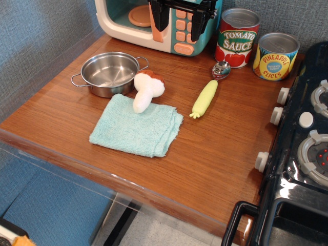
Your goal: Put the mushroom directly to the right of the spoon.
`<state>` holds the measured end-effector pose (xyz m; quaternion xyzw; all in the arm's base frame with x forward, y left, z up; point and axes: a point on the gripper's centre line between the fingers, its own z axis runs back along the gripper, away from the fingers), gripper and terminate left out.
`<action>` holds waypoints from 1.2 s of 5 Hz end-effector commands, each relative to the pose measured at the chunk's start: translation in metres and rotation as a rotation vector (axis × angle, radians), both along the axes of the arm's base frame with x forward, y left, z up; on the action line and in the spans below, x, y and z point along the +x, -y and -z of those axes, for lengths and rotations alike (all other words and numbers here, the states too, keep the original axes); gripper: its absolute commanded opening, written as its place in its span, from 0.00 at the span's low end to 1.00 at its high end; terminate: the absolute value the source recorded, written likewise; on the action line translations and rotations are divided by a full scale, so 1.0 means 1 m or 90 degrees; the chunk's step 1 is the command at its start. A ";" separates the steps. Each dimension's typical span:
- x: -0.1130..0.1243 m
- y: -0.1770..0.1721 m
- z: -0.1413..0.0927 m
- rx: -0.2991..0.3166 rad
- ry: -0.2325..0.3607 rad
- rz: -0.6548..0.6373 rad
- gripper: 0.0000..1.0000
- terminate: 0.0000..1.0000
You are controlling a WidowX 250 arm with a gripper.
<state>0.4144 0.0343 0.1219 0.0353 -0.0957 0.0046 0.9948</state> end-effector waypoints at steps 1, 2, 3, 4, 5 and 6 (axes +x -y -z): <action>0.000 0.000 0.000 0.000 0.000 0.000 1.00 0.00; -0.009 -0.018 -0.001 -0.019 0.014 -0.036 1.00 0.00; -0.027 -0.014 0.002 -0.015 0.006 -0.027 1.00 0.00; -0.062 -0.010 0.017 -0.002 -0.006 -0.013 1.00 0.00; -0.085 -0.009 0.034 0.002 -0.009 -0.026 1.00 0.00; -0.082 -0.012 0.047 0.005 -0.004 -0.057 1.00 0.00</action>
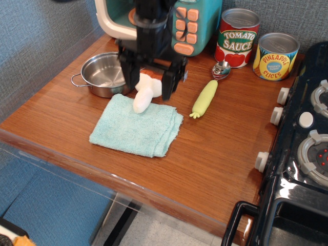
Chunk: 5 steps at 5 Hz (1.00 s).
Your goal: Put the mushroom directly to the right of the spoon.
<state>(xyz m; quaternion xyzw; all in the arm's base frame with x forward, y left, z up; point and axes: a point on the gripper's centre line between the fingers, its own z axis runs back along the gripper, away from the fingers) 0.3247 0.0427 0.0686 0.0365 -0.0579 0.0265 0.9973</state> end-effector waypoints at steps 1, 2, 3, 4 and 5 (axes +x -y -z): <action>0.018 -0.014 -0.002 0.009 0.060 -0.070 1.00 0.00; 0.023 -0.025 0.007 0.001 0.045 -0.101 1.00 0.00; 0.017 -0.029 0.019 0.007 0.021 -0.113 1.00 0.00; 0.011 -0.029 0.028 0.006 -0.001 -0.117 1.00 0.00; 0.011 -0.027 0.029 0.008 -0.004 -0.112 0.00 0.00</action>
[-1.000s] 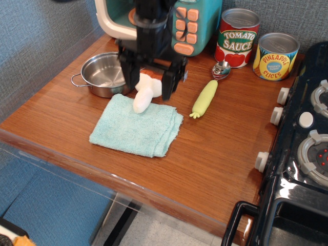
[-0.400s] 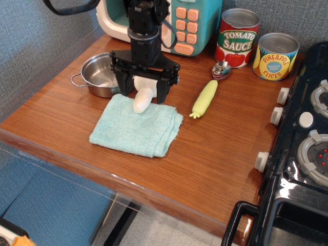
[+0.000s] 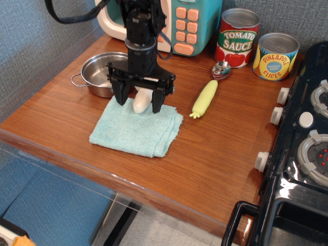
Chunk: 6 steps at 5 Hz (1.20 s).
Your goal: Put the mushroom directly to the right of the spoon.
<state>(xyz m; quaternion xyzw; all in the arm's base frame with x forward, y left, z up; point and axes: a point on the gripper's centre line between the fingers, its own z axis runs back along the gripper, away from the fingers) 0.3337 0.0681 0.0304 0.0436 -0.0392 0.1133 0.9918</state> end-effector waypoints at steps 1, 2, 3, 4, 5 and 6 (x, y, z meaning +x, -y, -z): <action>0.002 0.000 -0.008 0.009 0.011 0.001 0.00 0.00; 0.001 0.002 -0.008 0.010 0.006 0.005 0.00 0.00; 0.007 0.011 -0.030 0.008 0.036 0.024 0.00 0.00; 0.025 0.051 -0.073 -0.011 0.094 0.102 0.00 0.00; 0.044 0.092 -0.081 -0.048 0.109 0.166 0.00 0.00; 0.059 0.120 -0.061 -0.063 0.075 0.191 0.00 0.00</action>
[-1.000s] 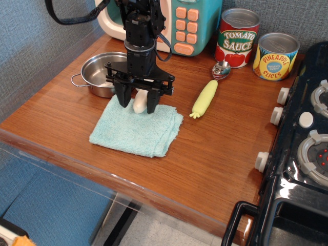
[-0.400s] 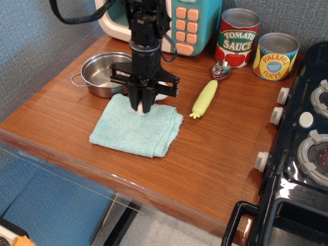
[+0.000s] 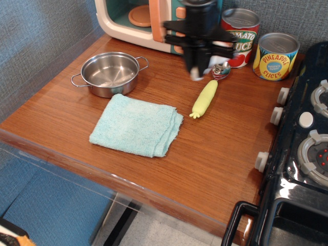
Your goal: Put the mushroom directly to the right of the spoon.
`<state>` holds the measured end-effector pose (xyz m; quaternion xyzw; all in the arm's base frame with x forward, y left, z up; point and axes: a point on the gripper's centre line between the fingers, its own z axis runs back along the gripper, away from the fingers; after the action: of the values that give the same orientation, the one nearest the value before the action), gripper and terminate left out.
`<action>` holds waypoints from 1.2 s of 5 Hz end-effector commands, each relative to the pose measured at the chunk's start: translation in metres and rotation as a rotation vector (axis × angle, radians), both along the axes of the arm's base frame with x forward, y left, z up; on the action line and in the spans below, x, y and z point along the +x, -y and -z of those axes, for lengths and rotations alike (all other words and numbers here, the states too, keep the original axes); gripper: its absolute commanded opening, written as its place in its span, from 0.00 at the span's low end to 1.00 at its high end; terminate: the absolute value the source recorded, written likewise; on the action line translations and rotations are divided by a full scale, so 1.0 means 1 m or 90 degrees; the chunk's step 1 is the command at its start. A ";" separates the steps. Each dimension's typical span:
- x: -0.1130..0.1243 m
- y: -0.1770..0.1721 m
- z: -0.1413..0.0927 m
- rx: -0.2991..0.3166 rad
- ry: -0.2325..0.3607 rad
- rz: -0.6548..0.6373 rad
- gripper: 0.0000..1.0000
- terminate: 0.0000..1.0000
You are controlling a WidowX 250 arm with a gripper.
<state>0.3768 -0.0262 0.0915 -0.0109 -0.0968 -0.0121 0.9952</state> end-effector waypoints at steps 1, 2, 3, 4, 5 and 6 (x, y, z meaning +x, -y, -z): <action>0.019 0.039 0.025 0.000 -0.041 0.034 0.00 0.00; 0.015 0.047 0.040 0.018 -0.063 0.045 0.00 0.00; 0.015 0.049 0.040 0.022 -0.059 0.050 1.00 0.00; 0.015 0.051 0.029 0.023 -0.046 0.059 1.00 0.00; 0.017 0.053 0.008 0.012 -0.021 0.056 1.00 0.00; 0.015 0.056 -0.013 0.006 0.005 0.052 1.00 0.00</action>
<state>0.3915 -0.0788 0.0758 -0.0047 -0.0613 -0.0488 0.9969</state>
